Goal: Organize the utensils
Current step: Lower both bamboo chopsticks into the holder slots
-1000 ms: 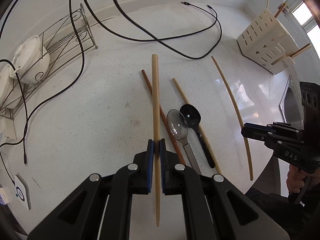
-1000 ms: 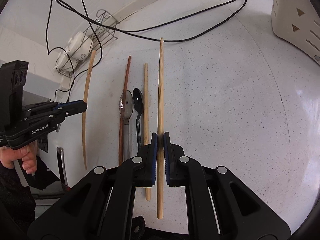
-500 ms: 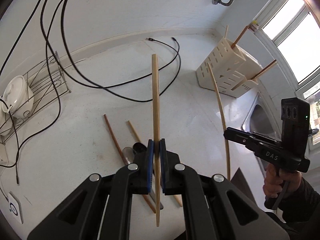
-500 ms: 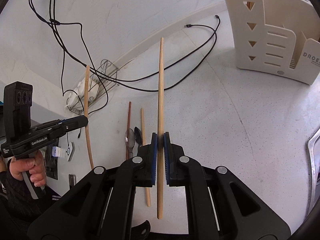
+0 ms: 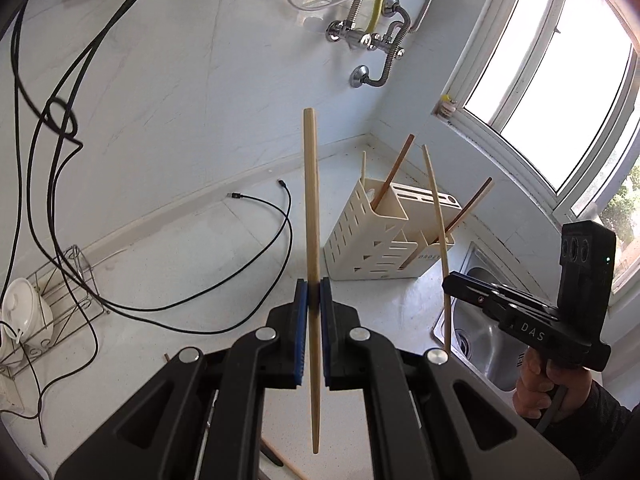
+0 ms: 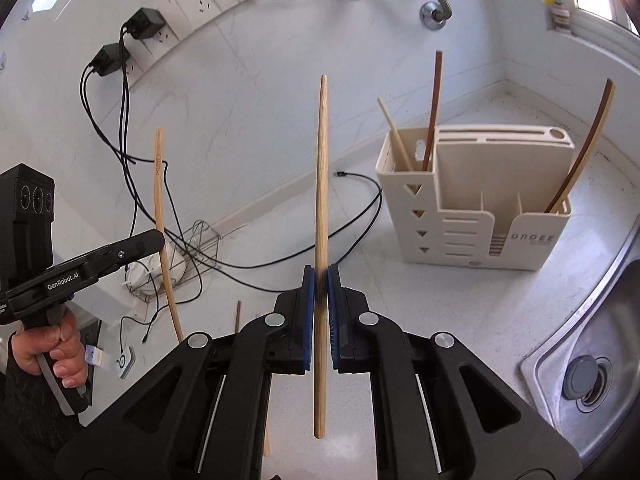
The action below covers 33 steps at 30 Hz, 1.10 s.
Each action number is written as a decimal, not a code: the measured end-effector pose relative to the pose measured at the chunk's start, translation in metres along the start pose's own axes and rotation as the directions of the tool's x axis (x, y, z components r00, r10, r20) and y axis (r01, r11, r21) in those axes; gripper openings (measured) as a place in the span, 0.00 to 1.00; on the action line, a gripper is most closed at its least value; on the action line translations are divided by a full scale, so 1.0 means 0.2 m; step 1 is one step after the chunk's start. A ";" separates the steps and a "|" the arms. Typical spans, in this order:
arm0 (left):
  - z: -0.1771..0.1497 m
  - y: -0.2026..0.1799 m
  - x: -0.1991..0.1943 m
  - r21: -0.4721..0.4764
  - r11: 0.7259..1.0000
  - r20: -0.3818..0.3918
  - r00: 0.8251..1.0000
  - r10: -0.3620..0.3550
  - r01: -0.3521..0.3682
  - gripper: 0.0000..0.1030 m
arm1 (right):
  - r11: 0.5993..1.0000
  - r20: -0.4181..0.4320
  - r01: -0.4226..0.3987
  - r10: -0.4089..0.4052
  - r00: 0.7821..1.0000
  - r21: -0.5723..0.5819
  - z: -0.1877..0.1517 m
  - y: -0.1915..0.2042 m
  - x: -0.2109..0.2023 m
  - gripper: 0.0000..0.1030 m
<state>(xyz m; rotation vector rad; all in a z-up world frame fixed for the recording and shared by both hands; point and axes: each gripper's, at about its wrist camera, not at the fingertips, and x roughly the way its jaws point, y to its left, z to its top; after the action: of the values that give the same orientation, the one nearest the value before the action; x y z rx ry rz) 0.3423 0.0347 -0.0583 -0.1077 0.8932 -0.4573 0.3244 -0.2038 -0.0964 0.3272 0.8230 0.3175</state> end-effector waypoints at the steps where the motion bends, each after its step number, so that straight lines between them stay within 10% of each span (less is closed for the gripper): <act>1: 0.02 -0.02 0.01 -0.001 1.000 0.014 1.000 -0.010 0.010 0.06 | 1.000 0.025 0.012 -0.012 1.000 -0.007 0.02 -0.01 -0.03 0.06; 13: 0.26 -0.30 0.04 0.109 0.993 0.248 0.967 -0.061 0.035 0.06 | 0.995 0.269 0.100 -0.094 0.958 -0.008 0.25 -0.19 -0.27 0.06; 33: 0.52 -0.51 0.32 0.214 0.973 0.483 0.856 -0.184 0.089 0.06 | 0.972 0.559 0.231 -0.176 0.810 -0.030 0.38 -0.51 -0.22 0.06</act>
<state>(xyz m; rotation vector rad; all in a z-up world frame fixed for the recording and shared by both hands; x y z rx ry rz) 0.4222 -0.0955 -0.0118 -0.1140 0.3269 -0.6096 0.3690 -0.3260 -0.0598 0.2180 0.2592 0.0473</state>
